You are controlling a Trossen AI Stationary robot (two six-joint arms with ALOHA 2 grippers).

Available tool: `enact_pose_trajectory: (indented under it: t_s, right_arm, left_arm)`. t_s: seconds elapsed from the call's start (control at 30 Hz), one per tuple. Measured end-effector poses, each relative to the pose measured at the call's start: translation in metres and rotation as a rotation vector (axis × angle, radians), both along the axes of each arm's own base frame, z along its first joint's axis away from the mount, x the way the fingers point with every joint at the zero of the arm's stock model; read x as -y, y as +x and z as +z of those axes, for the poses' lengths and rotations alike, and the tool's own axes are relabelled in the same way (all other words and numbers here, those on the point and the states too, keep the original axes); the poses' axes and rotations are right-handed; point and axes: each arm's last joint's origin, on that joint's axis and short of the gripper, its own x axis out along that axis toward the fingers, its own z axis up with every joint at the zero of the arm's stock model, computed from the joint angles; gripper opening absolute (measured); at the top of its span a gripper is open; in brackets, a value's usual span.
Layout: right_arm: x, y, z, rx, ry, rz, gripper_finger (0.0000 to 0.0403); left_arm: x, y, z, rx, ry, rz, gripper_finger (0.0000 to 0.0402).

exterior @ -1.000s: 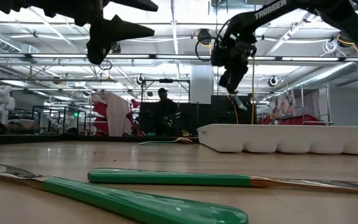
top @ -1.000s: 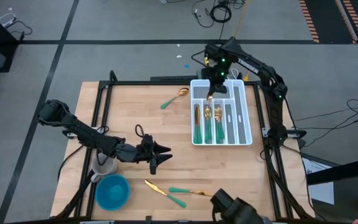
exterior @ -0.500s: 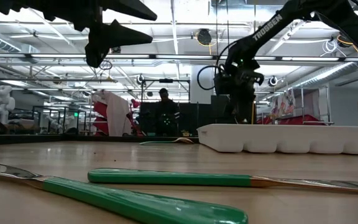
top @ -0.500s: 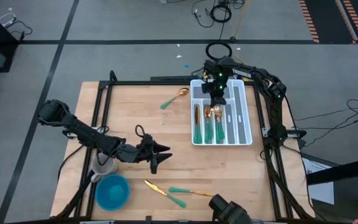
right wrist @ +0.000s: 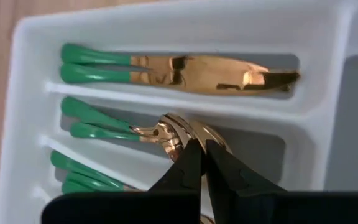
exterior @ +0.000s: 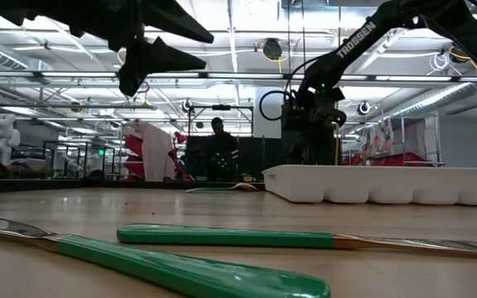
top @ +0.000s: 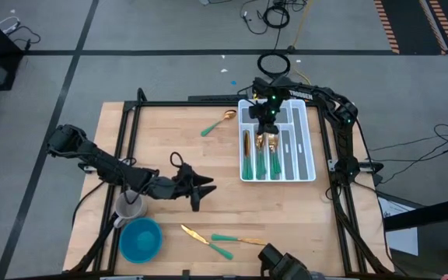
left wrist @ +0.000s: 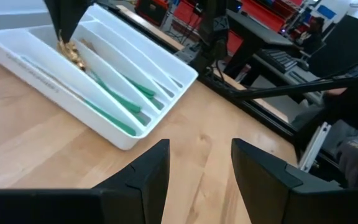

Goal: Sort silverware
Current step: Put the bottom green spoon into the white cutlery tray, then put the green spoon into the white cutlery tray

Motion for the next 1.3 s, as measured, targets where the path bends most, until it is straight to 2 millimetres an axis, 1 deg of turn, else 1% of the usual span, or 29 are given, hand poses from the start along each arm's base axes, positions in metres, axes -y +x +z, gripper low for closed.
enact_pose_trajectory:
  t_s: [0.33,0.43,0.7,0.77,0.87,0.93,1.0,1.1,1.17,1.3]
  right_arm:
    - [0.004,0.0,-0.001,-0.071,-0.081,-0.039,0.0006]
    - [0.005,0.0,-0.001,-0.072,-0.096,-0.041,0.0026]
    - [0.002,0.004,-0.002,-0.08,-0.096,-0.062,0.0109]
    - [-0.001,0.006,-0.001,-0.079,-0.094,-0.053,0.0123]
    - [-0.007,0.01,0.002,-0.08,-0.091,-0.049,0.0132]
    - [-0.012,0.011,0.013,-0.07,-0.098,-0.041,0.0134]
    - [-0.017,0.013,0.032,-0.039,-0.129,-0.03,0.0134]
    - [-0.026,0.011,0.071,-0.004,-0.235,-0.036,0.0134]
    - [-0.036,0.006,0.1,0.014,-0.313,-0.06,0.0135]
    - [-0.066,-0.018,0.157,0.063,-0.408,-0.095,0.0135]
  left_arm:
    - [-0.006,0.001,-0.002,-0.019,-0.012,0.022,0.0179]
    - [-0.006,0.002,-0.002,-0.019,-0.013,0.022,0.0179]
    - [-0.006,0.002,-0.002,-0.018,-0.014,0.022,0.0179]
    - [-0.006,0.002,-0.002,-0.018,-0.014,0.022,0.0179]
    - [-0.006,0.002,-0.002,-0.018,-0.014,0.022,0.0179]
    - [-0.007,0.002,-0.002,-0.016,-0.011,0.032,0.0179]
    - [-0.008,0.002,-0.002,-0.013,-0.005,0.055,0.0179]
    - [-0.014,0.003,-0.002,-0.008,0.005,0.11,0.0179]
    - [-0.021,0.005,-0.001,-0.009,-0.001,0.158,0.0178]
    - [-0.041,0.019,0.015,-0.031,0.012,0.229,0.0178]
